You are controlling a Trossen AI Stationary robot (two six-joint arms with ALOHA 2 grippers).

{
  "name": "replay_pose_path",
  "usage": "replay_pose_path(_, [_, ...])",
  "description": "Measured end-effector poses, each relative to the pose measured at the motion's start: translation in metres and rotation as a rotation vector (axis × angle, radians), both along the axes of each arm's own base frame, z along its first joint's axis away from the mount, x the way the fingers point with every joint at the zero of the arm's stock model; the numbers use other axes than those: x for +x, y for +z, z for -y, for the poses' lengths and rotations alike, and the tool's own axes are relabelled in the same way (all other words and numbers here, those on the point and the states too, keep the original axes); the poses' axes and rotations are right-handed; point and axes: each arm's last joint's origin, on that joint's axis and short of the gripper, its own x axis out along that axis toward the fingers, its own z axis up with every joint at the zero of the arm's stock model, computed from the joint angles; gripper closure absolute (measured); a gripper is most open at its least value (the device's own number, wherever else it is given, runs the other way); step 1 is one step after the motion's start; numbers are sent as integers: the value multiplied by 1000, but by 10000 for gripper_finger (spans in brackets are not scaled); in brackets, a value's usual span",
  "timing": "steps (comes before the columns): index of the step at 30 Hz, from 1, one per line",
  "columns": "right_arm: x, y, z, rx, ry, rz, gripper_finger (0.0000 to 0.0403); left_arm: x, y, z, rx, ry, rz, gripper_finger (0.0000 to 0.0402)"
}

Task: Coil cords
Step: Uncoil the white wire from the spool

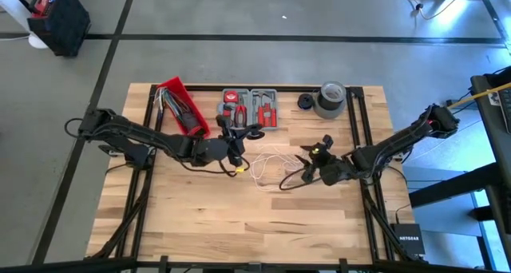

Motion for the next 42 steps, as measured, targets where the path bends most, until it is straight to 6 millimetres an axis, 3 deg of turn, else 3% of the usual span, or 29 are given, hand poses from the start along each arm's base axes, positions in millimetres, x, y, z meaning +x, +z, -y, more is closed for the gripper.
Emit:
replay_pose_path(8, [43, 2, -1, -126, 78, 161, 221, 8, 16, 3, -56, -97, 195, 396])
replay_pose_path(16, [85, -16, 25, 18, 206, 363, 221, 9, 18, 3, -68, -96, 223, 396])
replay_pose_path(20, [94, -18, 34, 74, 268, 474, 221, 9, 17, 3, -67, -96, 221, 396])
replay_pose_path(28, [97, -19, 49, 84, 209, 502, 224, 9, 17, 3, -68, -97, 221, 396])
replay_pose_path(32, [98, -19, 52, 71, 201, 496, 262, 9, 17, 3, -68, -97, 221, 396])
replay_pose_path(38, [98, -17, 52, 51, 207, 502, 382, 9, 18, 3, -71, -97, 228, 396])
replay_pose_path(42, [101, -13, 50, 41, 247, 516, 385, 9, 18, 3, -73, -96, 234, 396])
